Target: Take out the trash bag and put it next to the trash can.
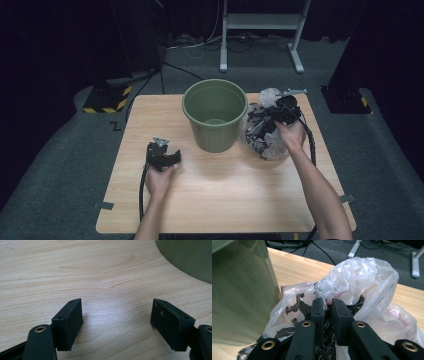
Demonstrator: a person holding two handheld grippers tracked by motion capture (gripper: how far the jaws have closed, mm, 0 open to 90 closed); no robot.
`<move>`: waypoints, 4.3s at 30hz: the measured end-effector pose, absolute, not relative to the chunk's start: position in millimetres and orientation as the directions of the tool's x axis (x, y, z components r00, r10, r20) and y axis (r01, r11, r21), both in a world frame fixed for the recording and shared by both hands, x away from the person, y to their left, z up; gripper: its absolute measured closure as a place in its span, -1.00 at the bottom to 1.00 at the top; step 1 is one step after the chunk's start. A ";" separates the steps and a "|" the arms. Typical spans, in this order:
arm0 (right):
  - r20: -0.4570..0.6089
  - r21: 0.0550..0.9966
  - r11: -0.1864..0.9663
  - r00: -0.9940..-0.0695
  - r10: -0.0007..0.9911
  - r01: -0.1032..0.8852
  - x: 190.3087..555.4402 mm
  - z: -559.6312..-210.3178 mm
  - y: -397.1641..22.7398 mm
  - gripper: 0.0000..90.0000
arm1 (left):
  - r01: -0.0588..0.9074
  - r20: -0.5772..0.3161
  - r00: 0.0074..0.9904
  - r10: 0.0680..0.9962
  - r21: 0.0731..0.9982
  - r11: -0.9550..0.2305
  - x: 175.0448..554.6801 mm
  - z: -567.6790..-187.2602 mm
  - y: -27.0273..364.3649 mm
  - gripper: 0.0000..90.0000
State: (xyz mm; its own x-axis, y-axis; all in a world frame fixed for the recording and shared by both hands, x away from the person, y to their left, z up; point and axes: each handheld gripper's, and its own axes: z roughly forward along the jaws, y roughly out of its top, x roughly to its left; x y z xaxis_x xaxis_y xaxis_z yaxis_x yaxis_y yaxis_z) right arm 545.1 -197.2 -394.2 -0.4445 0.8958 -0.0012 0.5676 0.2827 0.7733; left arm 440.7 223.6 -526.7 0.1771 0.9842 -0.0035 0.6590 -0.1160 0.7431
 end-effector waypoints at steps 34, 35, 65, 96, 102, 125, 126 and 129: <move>0.054 0.814 0.215 -0.438 0.898 0.540 521.4 -381.1 -228.5 -0.22 | 0.659 -0.004 0.177 0.984 0.743 -0.116 440.8 -526.8 223.6 -0.43; 0.054 0.815 0.213 -0.436 0.898 0.539 520.0 -381.2 -229.5 -0.22 | 0.659 -0.003 0.177 0.984 0.743 -0.116 440.8 -526.7 223.6 -0.43; 0.133 0.858 0.126 -0.453 0.881 0.498 475.2 -376.8 -263.9 -0.09 | 0.659 -0.004 0.177 0.984 0.743 -0.116 440.9 -526.8 223.4 -0.43; 0.156 0.871 0.118 -0.498 0.853 0.476 426.3 -403.2 -279.9 -0.04 | 0.658 -0.003 0.178 0.984 0.744 -0.117 440.9 -526.8 223.4 -0.43; 0.161 0.866 0.123 -0.504 0.849 0.484 418.9 -412.9 -278.4 -0.04 | 0.658 -0.004 0.178 0.984 0.744 -0.116 440.9 -526.8 223.4 -0.43; 0.121 0.839 0.177 -0.495 0.861 0.514 413.6 -455.3 -265.6 -0.03 | 0.658 -0.003 0.177 0.984 0.744 -0.116 440.9 -526.8 223.4 -0.43; 0.119 0.836 0.180 -0.491 0.863 0.518 413.7 -457.5 -264.9 -0.03 | 0.658 -0.003 0.178 0.984 0.744 -0.116 440.9 -526.8 223.4 -0.43; 0.111 0.832 0.188 -0.490 0.865 0.522 414.2 -461.8 -263.7 -0.03 | 0.659 -0.003 0.178 0.984 0.743 -0.117 440.9 -526.8 223.4 -0.43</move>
